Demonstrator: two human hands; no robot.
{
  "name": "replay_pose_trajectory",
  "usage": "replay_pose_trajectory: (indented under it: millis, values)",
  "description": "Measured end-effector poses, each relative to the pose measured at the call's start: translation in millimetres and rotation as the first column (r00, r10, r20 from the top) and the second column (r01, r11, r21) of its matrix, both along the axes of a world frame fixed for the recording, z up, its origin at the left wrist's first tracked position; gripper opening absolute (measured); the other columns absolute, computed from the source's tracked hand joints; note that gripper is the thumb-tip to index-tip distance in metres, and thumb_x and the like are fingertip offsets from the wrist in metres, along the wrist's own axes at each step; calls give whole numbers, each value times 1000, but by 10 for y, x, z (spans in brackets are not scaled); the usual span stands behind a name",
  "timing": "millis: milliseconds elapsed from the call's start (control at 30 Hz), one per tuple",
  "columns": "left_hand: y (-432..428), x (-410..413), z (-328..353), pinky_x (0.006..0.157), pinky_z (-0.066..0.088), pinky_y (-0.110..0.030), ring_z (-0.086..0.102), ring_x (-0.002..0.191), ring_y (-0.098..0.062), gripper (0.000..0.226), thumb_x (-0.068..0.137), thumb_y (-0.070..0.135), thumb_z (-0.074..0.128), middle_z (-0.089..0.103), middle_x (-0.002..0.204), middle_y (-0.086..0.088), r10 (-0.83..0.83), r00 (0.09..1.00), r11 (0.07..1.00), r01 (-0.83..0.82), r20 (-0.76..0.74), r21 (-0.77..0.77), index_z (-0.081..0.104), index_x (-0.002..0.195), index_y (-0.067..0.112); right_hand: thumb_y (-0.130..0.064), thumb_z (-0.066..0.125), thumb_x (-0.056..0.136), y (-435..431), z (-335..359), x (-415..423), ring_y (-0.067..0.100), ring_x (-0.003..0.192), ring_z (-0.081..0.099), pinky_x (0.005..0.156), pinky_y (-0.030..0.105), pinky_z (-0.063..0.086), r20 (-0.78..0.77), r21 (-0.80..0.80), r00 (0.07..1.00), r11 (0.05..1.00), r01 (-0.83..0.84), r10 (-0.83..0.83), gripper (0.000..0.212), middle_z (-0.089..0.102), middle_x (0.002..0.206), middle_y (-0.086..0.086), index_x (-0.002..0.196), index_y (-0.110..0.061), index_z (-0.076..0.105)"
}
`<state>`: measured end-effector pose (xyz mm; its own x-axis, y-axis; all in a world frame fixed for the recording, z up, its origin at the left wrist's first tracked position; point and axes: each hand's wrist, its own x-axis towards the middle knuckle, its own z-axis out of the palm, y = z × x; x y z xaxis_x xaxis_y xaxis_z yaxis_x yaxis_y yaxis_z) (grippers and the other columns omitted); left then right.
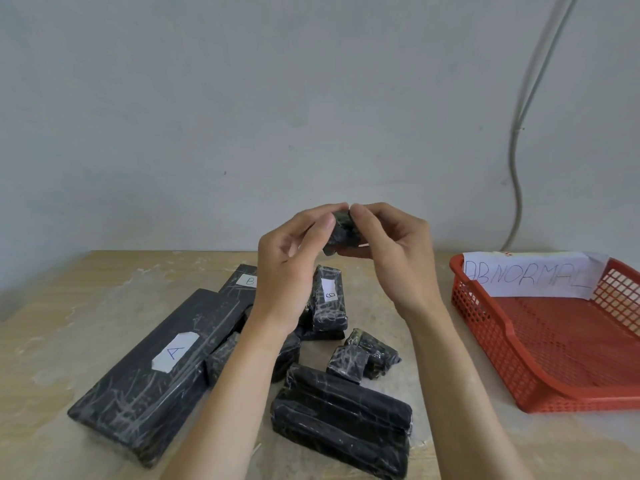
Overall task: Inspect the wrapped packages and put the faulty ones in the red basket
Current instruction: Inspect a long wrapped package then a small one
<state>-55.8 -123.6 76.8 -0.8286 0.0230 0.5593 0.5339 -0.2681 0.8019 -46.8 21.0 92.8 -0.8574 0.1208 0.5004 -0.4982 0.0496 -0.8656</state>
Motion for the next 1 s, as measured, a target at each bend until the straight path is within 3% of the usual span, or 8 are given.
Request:
replay_pose_trajectory:
  millis: [200,333,467,567,633,767,900,1000]
  values:
    - [-58,-63,-28,99,57,-39,73,117,-26,22,101,11,60,80,115,-7,39,999,999,-38,-28,5,79,112,9,-41,79,87,-6,-61,-46,34,95,79,91,59,62,-13,72,999,996,-52,53,30,80,98,10,104,-17,79]
    - [-117,-91,-30,106,55,-49,70,123,-29,25,102,10,56,79,120,-9,-18,998,1000,19,-52,5,78,114,9,-34,75,91,38,-45,-42,29,97,79,92,56,63,-31,83,997,994,-69,72,26,80,100,7,108,-15,78]
    - [-110,-71,-13,106,54,-33,64,134,-20,24,99,9,61,74,131,-6,27,994,997,-34,-102,-70,77,116,11,-21,72,92,50,-23,-26,26,96,80,94,57,62,-32,58,996,995,-86,88,17,81,101,6,106,-13,78]
    - [-107,-101,7,108,49,-30,56,140,-8,38,95,39,65,65,145,6,80,989,995,-72,124,-70,71,131,29,-7,72,85,101,-21,-13,26,107,77,96,58,61,-47,52,990,991,-127,129,20,78,122,4,105,-6,75]
    - [-157,-145,19,101,53,-37,62,133,-14,59,92,55,67,65,146,2,38,935,999,-29,354,-30,64,142,24,5,69,82,154,-16,13,29,112,76,95,57,62,-62,67,973,973,-220,224,25,73,136,5,105,-5,74]
    - [-238,-125,76,74,59,-29,71,90,-18,30,106,22,60,77,109,-8,-130,899,988,84,419,127,73,129,7,19,64,80,224,-13,18,39,110,76,92,65,60,-35,137,935,929,-344,352,48,56,158,1,120,-8,68]
    - [-208,-91,84,77,62,-32,77,91,-20,26,103,3,61,81,104,-9,-60,939,997,42,338,59,74,124,8,12,65,84,286,42,46,38,100,77,85,52,65,-6,144,941,931,-335,339,60,55,155,-1,137,-16,56]
    - [-91,-26,72,79,65,-36,79,94,-24,29,99,-1,67,83,100,-9,36,963,998,-19,268,-66,71,126,10,-13,69,93,335,87,64,34,108,75,96,50,62,10,105,984,978,-180,180,47,71,136,5,138,-20,57]
